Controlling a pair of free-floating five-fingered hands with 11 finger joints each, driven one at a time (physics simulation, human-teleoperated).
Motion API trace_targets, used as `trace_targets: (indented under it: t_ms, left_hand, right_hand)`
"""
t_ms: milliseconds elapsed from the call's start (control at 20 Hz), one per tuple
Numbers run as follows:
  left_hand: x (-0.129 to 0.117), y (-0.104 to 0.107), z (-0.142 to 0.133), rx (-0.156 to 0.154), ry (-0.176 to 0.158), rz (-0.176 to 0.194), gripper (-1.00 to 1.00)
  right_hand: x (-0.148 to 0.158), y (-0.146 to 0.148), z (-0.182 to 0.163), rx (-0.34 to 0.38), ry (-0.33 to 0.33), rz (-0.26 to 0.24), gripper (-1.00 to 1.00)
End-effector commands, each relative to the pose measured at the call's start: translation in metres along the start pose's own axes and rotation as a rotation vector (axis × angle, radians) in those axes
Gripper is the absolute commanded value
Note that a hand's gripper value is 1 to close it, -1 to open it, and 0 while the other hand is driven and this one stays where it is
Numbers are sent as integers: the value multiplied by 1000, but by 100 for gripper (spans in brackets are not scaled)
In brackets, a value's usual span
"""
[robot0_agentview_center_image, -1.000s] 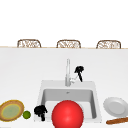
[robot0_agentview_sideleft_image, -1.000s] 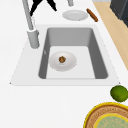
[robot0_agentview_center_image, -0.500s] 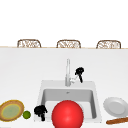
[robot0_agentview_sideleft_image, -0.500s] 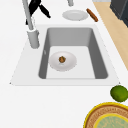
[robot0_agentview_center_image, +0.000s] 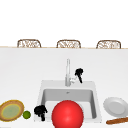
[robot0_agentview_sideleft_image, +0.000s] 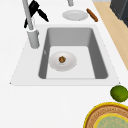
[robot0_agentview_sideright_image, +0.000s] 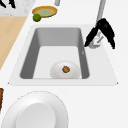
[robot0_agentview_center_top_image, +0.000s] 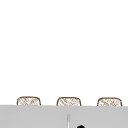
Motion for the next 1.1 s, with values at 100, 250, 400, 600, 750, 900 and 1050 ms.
trace_targets:
  t_ms: [100, 250, 400, 600, 750, 900, 1050]
  left_hand:
    - [0, 0, 0, 0, 0, 0, 0]
    - [0, 0, 0, 0, 0, 0, 0]
    - [0, 0, 0, 0, 0, 0, 0]
    - [0, 0, 0, 0, 0, 0, 0]
    - [0, 0, 0, 0, 0, 0, 0]
    - [0, 0, 0, 0, 0, 0, 0]
    - [0, 0, 0, 0, 0, 0, 0]
  right_hand:
    - [6, -11, -24, 101, -9, 35, 100]
    - [3, -17, -29, 74, -58, 47, 100]
    - [-5, -17, -27, 27, -29, -12, 100]
    - [0, -34, -17, 17, -74, -15, 100]
    - [6, -41, -11, 58, -76, -9, 100]
    - [15, -45, -10, 61, -28, 10, 100]
    - [23, -45, -9, 69, 13, 35, 100]
